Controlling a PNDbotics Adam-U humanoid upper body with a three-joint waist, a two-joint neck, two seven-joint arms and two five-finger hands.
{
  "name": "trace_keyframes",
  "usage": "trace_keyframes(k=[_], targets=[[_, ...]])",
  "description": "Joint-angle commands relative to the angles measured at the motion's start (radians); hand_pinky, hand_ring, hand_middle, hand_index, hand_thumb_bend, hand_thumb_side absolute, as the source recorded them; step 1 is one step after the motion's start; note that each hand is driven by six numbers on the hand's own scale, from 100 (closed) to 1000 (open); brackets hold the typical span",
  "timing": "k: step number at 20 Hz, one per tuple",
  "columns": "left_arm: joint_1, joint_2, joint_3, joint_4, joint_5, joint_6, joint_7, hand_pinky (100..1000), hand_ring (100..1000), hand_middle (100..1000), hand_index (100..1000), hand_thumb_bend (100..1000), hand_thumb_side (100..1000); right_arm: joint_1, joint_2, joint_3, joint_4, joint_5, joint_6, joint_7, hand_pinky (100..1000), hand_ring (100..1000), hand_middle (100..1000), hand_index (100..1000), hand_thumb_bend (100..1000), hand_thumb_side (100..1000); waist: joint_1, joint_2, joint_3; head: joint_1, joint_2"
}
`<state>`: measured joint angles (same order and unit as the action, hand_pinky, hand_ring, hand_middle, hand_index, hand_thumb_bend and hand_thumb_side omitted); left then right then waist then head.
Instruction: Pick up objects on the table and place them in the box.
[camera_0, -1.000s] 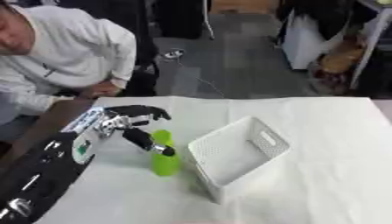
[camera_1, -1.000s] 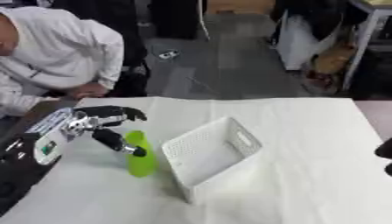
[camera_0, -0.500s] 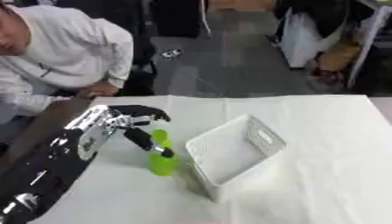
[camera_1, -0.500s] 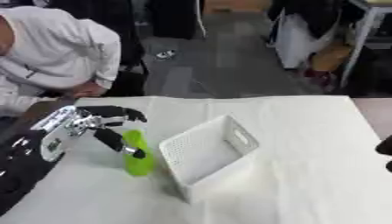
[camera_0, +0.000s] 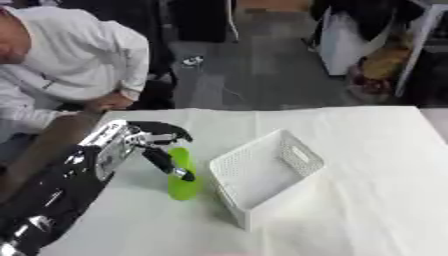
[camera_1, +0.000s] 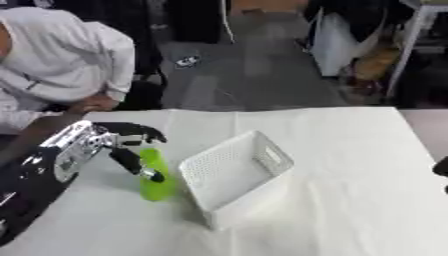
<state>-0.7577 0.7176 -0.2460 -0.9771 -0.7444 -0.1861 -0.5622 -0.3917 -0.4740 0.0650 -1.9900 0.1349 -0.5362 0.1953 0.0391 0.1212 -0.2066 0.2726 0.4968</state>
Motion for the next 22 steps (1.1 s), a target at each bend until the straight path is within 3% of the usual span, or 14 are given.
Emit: trace_keyframes(k=[1, 5, 10, 11, 12, 14, 17, 19, 21, 22], targets=[[-0.024, 0.016, 0.024, 0.023, 0.007, 0.002, -0.01, 845, 858, 1000, 1000, 755, 657, -0.017, -0.005, -0.005, -0.01, -0.006, 0.001, 0.003, 313, 534, 539, 571, 100, 721, 0.0, -0.011, -0.002, 0.011, -0.012], [-0.031, 0.009, 0.03, 0.053, 0.019, 0.0, -0.031, 808, 833, 985, 1000, 745, 629, -0.018, -0.003, -0.003, -0.01, -0.007, 0.003, 0.007, 313, 534, 540, 571, 100, 722, 0.001, -0.01, -0.005, 0.013, -0.013], [-0.034, 0.006, 0.033, 0.066, 0.019, -0.017, -0.04, 615, 782, 967, 1000, 709, 597, -0.02, -0.002, -0.003, -0.01, -0.008, 0.004, 0.01, 313, 534, 540, 571, 100, 722, 0.003, -0.009, -0.007, 0.012, -0.012], [-0.034, 0.005, 0.033, 0.068, 0.018, -0.018, -0.04, 644, 787, 969, 1000, 712, 600, -0.02, -0.002, -0.003, -0.01, -0.008, 0.004, 0.01, 313, 534, 540, 571, 100, 723, 0.003, -0.009, -0.007, 0.011, -0.011], [-0.034, 0.004, 0.033, 0.07, 0.017, -0.019, -0.04, 552, 772, 963, 1000, 699, 590, -0.02, -0.002, -0.004, -0.01, -0.008, 0.004, 0.01, 313, 534, 540, 571, 100, 722, 0.003, -0.009, -0.007, 0.011, -0.011], [-0.034, 0.002, 0.032, 0.075, 0.011, -0.019, -0.044, 508, 766, 959, 1000, 661, 577, -0.022, -0.002, -0.005, -0.01, -0.009, 0.003, 0.01, 314, 534, 540, 571, 100, 721, 0.003, -0.009, -0.008, 0.01, -0.009], [-0.033, -0.003, 0.03, 0.08, 0.004, -0.019, -0.048, 417, 724, 944, 1000, 519, 562, -0.023, -0.003, -0.006, -0.01, -0.01, 0.003, 0.009, 314, 534, 539, 571, 100, 722, 0.002, -0.009, -0.009, 0.008, -0.01], [-0.031, -0.004, 0.03, 0.082, 0.001, -0.019, -0.042, 348, 674, 931, 967, 353, 584, -0.024, -0.004, -0.007, -0.01, -0.011, 0.003, 0.009, 314, 534, 539, 571, 100, 722, 0.002, -0.009, -0.009, 0.008, -0.01], [-0.028, -0.006, 0.03, 0.083, -0.003, -0.019, -0.031, 286, 602, 897, 880, 274, 612, -0.024, -0.004, -0.007, -0.01, -0.011, 0.003, 0.009, 314, 534, 539, 571, 100, 722, 0.001, -0.009, -0.008, 0.007, -0.009], [-0.027, -0.006, 0.029, 0.084, -0.004, -0.019, -0.025, 292, 607, 901, 893, 278, 610, -0.024, -0.004, -0.007, -0.01, -0.011, 0.002, 0.01, 314, 534, 539, 571, 100, 722, 0.001, -0.009, -0.008, 0.007, -0.008]])
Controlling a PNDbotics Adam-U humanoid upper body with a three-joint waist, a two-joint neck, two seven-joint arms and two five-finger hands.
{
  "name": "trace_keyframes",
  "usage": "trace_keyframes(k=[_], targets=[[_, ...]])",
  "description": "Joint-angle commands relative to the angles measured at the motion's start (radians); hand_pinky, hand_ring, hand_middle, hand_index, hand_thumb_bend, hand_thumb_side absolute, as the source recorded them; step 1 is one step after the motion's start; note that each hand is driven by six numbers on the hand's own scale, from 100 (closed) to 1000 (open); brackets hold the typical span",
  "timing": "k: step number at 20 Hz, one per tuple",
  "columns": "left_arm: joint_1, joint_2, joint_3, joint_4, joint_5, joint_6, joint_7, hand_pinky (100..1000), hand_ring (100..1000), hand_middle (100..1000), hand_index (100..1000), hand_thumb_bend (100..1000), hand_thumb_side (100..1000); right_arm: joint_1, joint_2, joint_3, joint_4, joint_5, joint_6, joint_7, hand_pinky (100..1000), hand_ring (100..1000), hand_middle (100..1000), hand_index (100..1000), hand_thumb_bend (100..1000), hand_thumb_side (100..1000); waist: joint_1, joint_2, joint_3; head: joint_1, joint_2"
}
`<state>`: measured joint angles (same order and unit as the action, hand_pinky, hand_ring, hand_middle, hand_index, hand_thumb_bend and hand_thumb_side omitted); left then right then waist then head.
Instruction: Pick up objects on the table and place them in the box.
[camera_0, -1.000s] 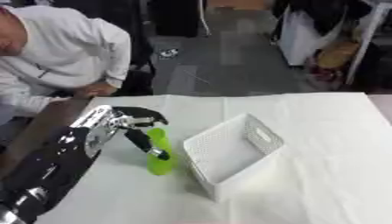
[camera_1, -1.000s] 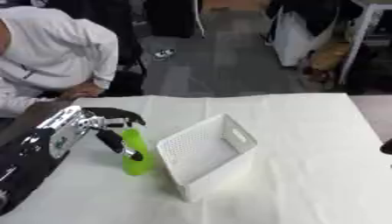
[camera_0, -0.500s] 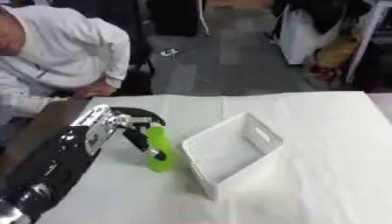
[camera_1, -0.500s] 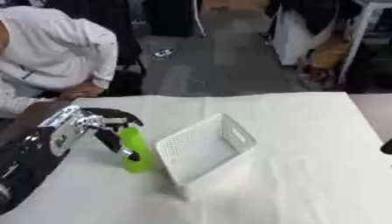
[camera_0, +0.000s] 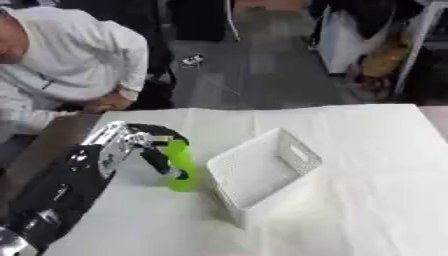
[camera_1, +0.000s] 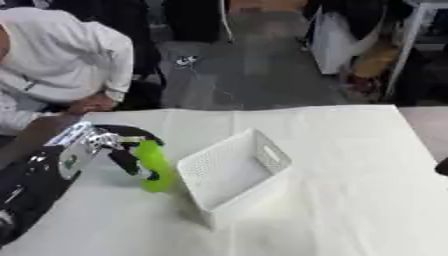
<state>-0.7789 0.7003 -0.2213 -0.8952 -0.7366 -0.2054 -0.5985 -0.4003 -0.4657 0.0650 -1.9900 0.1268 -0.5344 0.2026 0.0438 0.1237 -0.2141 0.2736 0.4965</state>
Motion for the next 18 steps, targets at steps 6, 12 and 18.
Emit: trace_keyframes(k=[6, 12, 18], targets=[[0.0, 0.01, 0.002, 0.003, -0.015, -0.009, 0.037, 128, 454, 719, 656, 291, 611, -0.014, -0.015, -0.008, -0.01, -0.002, -0.001, 0.002, 314, 534, 539, 571, 100, 723, -0.005, -0.011, 0.002, 0.005, -0.004], [0.005, 0.012, 0.002, -0.003, 0.002, -0.004, 0.093, 100, 222, 457, 519, 193, 702, -0.012, -0.017, -0.008, -0.01, 0.0, -0.002, 0.002, 314, 533, 538, 571, 100, 724, -0.007, -0.012, 0.006, 0.004, -0.003], [0.006, 0.018, -0.006, -0.022, 0.001, -0.015, 0.143, 100, 100, 251, 414, 193, 713, -0.01, -0.018, -0.009, -0.01, 0.001, -0.003, 0.002, 314, 533, 538, 571, 100, 724, -0.007, -0.014, 0.008, 0.004, -0.003]])
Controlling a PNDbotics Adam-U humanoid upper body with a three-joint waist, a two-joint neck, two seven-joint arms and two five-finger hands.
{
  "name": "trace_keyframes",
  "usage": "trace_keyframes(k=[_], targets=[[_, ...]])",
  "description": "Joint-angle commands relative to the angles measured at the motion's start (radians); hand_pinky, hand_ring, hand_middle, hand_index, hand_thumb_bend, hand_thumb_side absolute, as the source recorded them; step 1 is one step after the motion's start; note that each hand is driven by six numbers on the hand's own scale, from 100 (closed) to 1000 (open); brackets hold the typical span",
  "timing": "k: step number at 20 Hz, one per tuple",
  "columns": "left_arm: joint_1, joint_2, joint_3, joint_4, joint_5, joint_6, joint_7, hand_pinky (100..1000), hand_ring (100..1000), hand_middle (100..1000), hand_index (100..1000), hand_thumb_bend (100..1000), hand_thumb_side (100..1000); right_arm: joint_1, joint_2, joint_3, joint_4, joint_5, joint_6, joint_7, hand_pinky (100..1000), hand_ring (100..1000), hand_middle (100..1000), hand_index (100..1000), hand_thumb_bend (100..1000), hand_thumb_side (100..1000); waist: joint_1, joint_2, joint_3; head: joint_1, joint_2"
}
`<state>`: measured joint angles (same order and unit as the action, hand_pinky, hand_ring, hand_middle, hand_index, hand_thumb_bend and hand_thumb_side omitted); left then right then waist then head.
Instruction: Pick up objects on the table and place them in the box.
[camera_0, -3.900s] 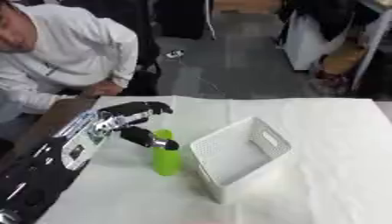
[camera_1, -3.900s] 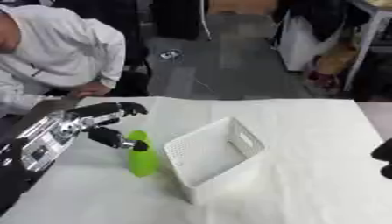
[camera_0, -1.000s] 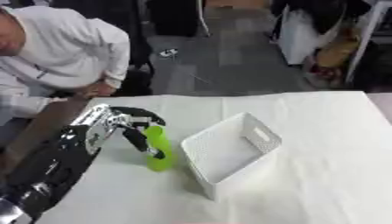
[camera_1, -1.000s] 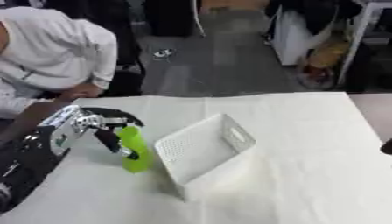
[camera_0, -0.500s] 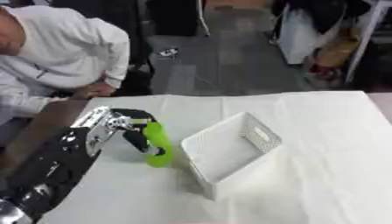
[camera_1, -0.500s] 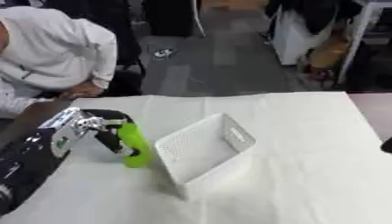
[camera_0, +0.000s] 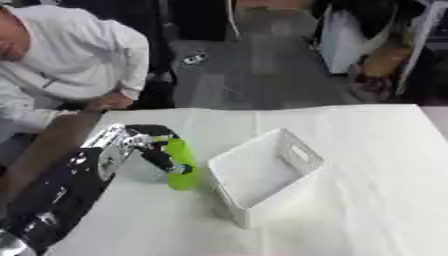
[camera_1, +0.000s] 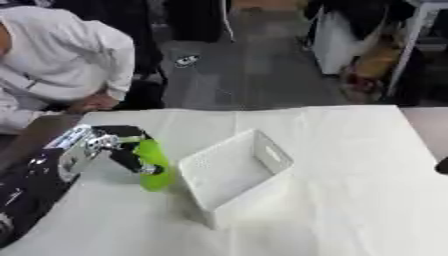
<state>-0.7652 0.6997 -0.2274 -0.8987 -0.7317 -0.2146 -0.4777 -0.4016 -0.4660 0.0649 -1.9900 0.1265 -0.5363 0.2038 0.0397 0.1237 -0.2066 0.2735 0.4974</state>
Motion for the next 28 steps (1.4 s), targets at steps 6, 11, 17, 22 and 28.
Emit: trace_keyframes(k=[6, 11, 17, 22, 28], targets=[[-0.008, 0.032, 0.0, -0.059, -0.05, -0.048, 0.119, 100, 100, 112, 330, 174, 725, -0.006, -0.02, -0.01, -0.01, 0.002, -0.001, 0.0, 315, 533, 538, 571, 100, 724, -0.003, -0.017, 0.004, 0.002, -0.003], [-0.008, 0.041, 0.0, -0.084, -0.041, -0.05, 0.166, 100, 100, 100, 321, 172, 729, -0.004, -0.022, -0.011, -0.01, 0.003, -0.001, -0.001, 315, 533, 538, 571, 100, 725, -0.003, -0.019, 0.007, 0.001, -0.001], [-0.012, 0.061, -0.001, -0.136, -0.022, -0.031, 0.163, 100, 100, 100, 302, 171, 736, -0.001, -0.024, -0.011, -0.01, 0.004, -0.001, -0.002, 315, 533, 538, 571, 100, 724, -0.001, -0.023, 0.009, -0.001, 0.002], [-0.022, 0.079, 0.002, -0.211, 0.019, -0.02, 0.161, 100, 100, 100, 322, 172, 753, 0.001, -0.026, -0.011, -0.01, 0.004, 0.0, -0.002, 316, 533, 538, 571, 100, 724, 0.0, -0.027, 0.011, -0.003, 0.004], [-0.027, 0.103, -0.012, -0.316, 0.163, -0.01, 0.147, 100, 100, 100, 342, 170, 765, 0.002, -0.028, -0.012, -0.01, 0.003, 0.001, -0.002, 316, 533, 538, 571, 100, 725, 0.002, -0.031, 0.011, -0.004, 0.005]])
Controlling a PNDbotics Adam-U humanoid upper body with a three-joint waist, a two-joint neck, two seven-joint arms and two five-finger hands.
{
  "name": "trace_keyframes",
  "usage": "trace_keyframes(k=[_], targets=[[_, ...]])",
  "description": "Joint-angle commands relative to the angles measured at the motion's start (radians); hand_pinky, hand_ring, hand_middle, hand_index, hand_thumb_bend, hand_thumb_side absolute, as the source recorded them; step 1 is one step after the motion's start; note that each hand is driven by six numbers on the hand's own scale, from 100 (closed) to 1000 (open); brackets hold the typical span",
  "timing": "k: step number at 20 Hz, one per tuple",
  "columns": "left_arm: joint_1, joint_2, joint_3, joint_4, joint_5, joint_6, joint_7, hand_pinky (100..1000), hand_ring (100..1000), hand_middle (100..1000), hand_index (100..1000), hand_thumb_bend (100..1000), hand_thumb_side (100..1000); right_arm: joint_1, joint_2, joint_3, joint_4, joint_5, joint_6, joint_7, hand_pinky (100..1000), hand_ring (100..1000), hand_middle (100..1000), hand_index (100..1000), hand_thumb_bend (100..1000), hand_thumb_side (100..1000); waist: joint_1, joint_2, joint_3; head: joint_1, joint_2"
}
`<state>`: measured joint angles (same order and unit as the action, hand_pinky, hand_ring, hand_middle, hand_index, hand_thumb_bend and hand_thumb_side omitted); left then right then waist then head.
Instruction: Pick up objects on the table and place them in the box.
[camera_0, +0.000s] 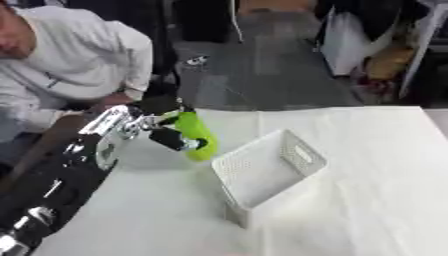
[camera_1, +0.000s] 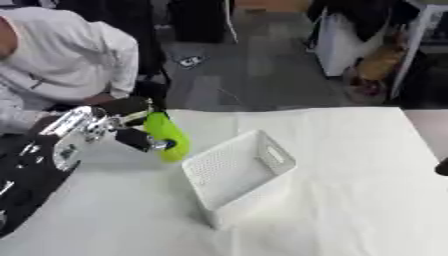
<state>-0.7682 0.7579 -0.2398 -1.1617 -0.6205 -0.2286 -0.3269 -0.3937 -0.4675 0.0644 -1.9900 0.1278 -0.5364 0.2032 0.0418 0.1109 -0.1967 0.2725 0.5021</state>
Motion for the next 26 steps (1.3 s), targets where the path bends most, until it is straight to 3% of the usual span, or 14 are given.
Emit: trace_keyframes(k=[1, 13, 26], targets=[[-0.024, 0.05, -0.003, -0.072, 0.069, 0.007, -0.005, 100, 100, 100, 341, 170, 766, -0.006, -0.027, -0.012, -0.01, 0.002, 0.001, -0.002, 316, 533, 538, 571, 100, 724, 0.0, -0.018, 0.001, -0.003, 0.0], [-0.036, 0.06, -0.076, -0.291, 0.257, 0.016, 0.033, 100, 100, 100, 349, 171, 779, -0.005, -0.028, -0.01, -0.01, 0.002, 0.001, 0.0, 316, 534, 538, 571, 100, 725, 0.001, -0.02, -0.001, 0.008, 0.0], [-0.075, 0.014, -0.146, -0.276, 0.3, -0.014, 0.003, 100, 100, 104, 382, 175, 784, -0.019, -0.023, -0.013, -0.01, -0.007, 0.002, 0.004, 317, 533, 537, 571, 100, 723, 0.006, -0.019, -0.017, 0.013, 0.003]])
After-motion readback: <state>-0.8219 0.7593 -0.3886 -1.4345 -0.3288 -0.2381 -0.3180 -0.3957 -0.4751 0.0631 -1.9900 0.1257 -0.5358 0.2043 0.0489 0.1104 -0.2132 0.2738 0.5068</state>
